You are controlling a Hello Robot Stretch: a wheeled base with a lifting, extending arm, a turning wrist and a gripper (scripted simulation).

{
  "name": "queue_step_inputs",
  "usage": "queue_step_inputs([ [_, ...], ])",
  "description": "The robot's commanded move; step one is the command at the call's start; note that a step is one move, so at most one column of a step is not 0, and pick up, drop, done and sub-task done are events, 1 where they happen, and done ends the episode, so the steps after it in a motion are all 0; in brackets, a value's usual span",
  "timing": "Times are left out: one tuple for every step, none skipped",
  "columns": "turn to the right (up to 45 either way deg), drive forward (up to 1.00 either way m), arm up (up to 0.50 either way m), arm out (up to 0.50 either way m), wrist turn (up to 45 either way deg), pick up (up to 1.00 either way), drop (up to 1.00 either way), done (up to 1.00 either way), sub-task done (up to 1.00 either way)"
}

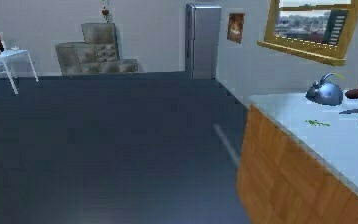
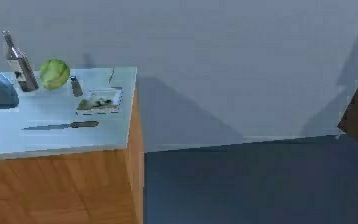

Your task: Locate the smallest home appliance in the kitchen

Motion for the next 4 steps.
queue_step_inputs([
  [0.0,1.00,0.00,0.00,0.0,0.00,0.00,0.00,0.00],
  [0.0,1.00,0.00,0.00,0.0,0.00,0.00,0.00,0.00],
  [0.0,1.00,0.00,0.00,0.0,0.00,0.00,0.00,0.00],
  [0.0,1.00,0.00,0.00,0.0,0.00,0.00,0.00,0.00],
])
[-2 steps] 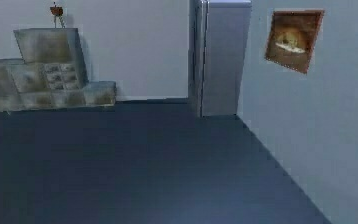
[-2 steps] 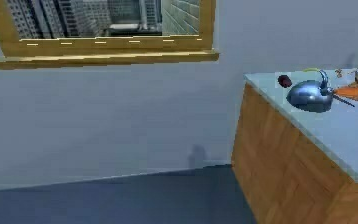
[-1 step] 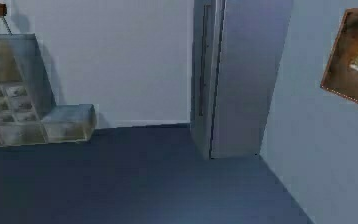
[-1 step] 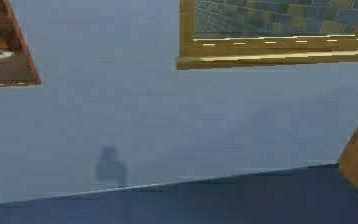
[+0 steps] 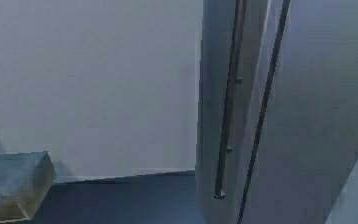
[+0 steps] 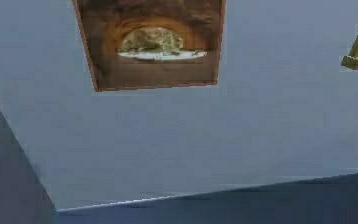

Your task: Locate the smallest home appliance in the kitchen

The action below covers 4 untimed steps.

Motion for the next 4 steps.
queue_step_inputs([
  [-45.0,0.00,0.00,0.00,0.0,0.00,0.00,0.00,0.00],
  [-45.0,0.00,0.00,0.00,0.0,0.00,0.00,0.00,0.00],
  [-3.0,0.00,0.00,0.00,0.0,0.00,0.00,0.00,0.00],
  [0.0,1.00,0.00,0.00,0.0,0.00,0.00,0.00,0.00],
])
